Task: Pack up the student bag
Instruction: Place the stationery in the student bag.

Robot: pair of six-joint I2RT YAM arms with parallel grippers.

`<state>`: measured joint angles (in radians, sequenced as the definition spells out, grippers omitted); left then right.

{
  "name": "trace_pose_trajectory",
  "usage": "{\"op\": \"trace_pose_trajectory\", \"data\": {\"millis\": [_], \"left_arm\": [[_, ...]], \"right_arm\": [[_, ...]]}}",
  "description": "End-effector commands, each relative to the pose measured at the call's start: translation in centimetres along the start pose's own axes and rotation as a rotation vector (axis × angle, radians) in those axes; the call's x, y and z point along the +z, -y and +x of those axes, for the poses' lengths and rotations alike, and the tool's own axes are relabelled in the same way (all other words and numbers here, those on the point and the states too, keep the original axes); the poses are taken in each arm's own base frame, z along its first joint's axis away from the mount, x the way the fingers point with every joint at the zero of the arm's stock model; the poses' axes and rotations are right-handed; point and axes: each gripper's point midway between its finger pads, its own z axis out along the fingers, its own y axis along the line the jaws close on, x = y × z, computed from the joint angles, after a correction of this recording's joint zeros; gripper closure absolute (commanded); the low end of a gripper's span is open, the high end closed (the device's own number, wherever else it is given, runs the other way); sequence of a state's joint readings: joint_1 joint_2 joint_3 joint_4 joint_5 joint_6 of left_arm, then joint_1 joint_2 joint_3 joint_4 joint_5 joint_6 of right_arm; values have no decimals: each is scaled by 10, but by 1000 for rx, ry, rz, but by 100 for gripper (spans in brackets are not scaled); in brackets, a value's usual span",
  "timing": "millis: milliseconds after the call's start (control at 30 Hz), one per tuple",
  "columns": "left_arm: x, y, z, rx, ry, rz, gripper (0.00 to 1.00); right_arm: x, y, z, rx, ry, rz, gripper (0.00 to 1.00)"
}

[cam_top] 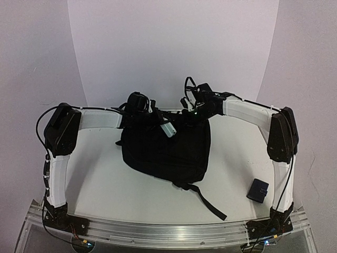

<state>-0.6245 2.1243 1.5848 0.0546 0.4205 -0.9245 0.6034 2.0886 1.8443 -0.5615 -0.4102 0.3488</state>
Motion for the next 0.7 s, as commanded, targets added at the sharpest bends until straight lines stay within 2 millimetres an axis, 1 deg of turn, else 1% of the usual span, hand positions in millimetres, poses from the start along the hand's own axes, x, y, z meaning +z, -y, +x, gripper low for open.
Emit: {"op": "trace_pose_trajectory", "data": {"millis": [0,33,100,133,167,233,300,333,367,400,500,533,600,667], "left_arm": [[12,35,10,49,-65,138,99],[16,40,18,61,-101,160,99],[18,50,37,88,-174,197,93],[18,50,45,89,-201,199,87],[15,47,49,83,-211,186,78],[5,39,52,77,-190,146,62],[-6,32,47,79,-143,96,47],[-10,30,44,79,-129,76,41],[-14,30,40,83,-117,62,36],[-17,33,36,94,-106,46,33],[-25,32,27,112,-79,-15,26],[-27,31,25,113,-68,-31,25],[-32,29,20,109,-43,-57,25],[-35,24,17,99,-24,-87,27]], "right_arm": [[-36,-23,-22,23,80,-84,100],[-35,-22,-22,31,81,-84,100],[-33,-19,-22,41,76,-87,100],[-33,-16,-23,44,76,-82,100],[-33,-12,-22,48,76,-71,100],[-33,-4,-21,58,77,-53,100],[-33,1,-17,66,71,-41,100],[-32,3,-14,70,64,-38,100],[-33,4,-11,73,59,-36,100],[-32,5,-9,74,55,-33,100],[-31,8,-3,79,42,-27,100],[-31,8,-1,77,40,-27,100],[-30,9,1,74,33,-27,100],[-29,8,3,72,28,-33,100]]}}
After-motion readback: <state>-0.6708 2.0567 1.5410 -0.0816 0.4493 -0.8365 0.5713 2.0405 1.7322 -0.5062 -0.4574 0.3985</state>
